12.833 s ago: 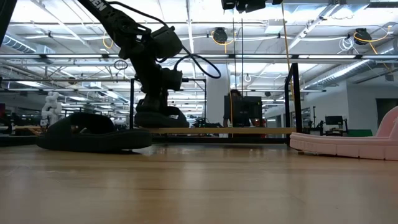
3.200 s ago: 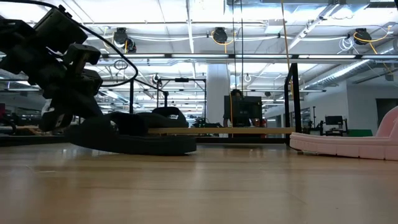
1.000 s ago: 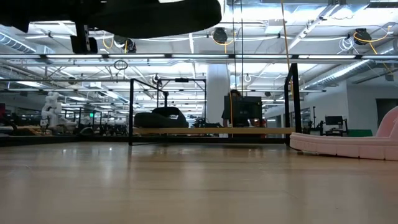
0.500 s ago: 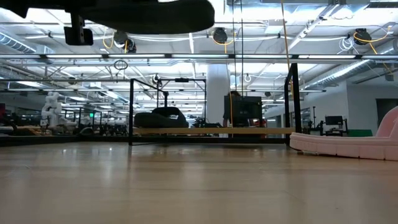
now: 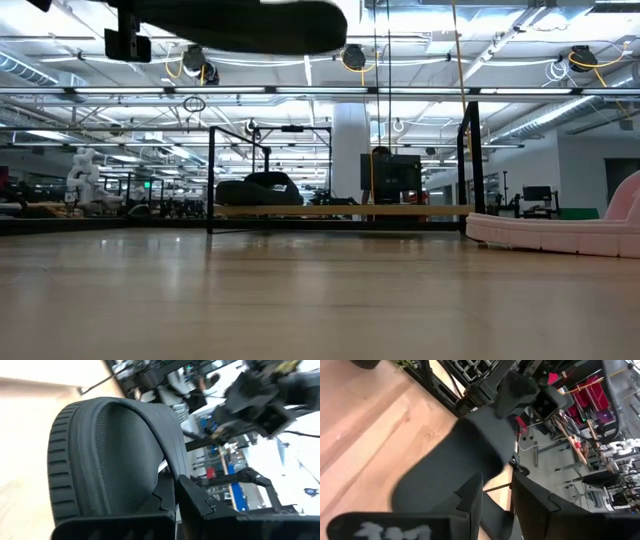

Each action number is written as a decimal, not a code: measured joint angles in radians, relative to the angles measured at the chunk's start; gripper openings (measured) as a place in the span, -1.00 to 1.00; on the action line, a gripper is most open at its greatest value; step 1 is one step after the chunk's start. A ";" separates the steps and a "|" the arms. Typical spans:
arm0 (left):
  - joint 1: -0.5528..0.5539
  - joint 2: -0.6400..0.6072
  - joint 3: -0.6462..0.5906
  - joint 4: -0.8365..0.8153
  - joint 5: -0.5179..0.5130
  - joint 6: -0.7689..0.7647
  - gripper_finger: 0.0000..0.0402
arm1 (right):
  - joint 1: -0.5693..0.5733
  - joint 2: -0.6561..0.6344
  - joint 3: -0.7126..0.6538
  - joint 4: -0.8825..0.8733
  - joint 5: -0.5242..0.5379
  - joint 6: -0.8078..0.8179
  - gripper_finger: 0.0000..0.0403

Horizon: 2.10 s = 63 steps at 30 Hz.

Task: Pick and place slides into the shelf
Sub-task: Put the black slipper on the shelf

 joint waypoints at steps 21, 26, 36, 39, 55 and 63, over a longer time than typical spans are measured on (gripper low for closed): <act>0.010 0.215 0.000 0.305 -0.022 -0.066 -1.00 | -0.091 0.019 -0.001 0.000 -0.183 -0.027 -0.53; 0.021 0.258 0.000 0.365 -0.023 -0.085 -1.00 | -0.091 0.033 -0.001 0.008 -0.140 -0.072 -0.53; 0.022 0.292 0.000 0.420 -0.031 -0.105 -1.00 | -0.091 0.034 -0.001 -0.008 -0.097 -0.132 -0.53; 0.023 0.291 0.000 0.436 -0.035 -0.114 -1.00 | -0.091 0.034 -0.001 -0.009 -0.097 -0.138 -0.53; 0.022 0.291 0.000 0.432 -0.050 -0.128 -1.00 | -0.091 0.034 -0.001 -0.009 -0.047 -0.191 -0.53; 0.022 0.291 0.000 0.441 -0.055 -0.138 -1.00 | -0.098 0.069 0.000 0.029 -0.044 -0.228 -0.53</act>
